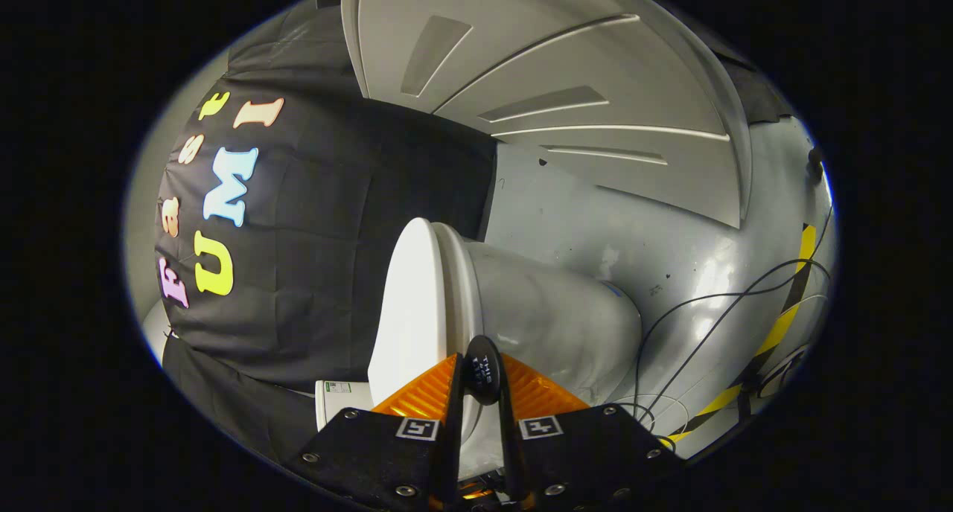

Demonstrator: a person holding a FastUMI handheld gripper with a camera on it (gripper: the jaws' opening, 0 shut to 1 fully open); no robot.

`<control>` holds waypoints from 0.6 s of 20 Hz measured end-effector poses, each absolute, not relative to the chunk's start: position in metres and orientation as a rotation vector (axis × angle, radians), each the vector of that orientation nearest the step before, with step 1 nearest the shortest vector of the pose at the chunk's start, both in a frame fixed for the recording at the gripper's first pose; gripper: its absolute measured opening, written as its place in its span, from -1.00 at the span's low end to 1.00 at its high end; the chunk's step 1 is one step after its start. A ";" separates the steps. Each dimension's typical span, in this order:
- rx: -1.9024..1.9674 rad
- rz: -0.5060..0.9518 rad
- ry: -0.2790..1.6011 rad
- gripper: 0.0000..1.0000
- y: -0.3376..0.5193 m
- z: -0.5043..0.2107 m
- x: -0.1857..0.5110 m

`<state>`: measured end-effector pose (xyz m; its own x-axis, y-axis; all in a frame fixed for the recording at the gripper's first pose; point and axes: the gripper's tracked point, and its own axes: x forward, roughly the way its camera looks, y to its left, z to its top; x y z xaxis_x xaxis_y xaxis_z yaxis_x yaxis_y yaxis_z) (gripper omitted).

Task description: Open the toilet lid.

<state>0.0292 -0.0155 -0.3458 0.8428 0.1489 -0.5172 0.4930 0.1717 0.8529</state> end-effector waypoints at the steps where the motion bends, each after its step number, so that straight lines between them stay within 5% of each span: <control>1: 1.405 -0.269 0.552 -0.60 -0.016 -0.344 0.029; 7: 1.379 -0.291 0.535 -1.00 -0.015 -0.338 0.026; 12: 1.307 -0.283 0.546 -1.00 -0.015 -0.329 0.028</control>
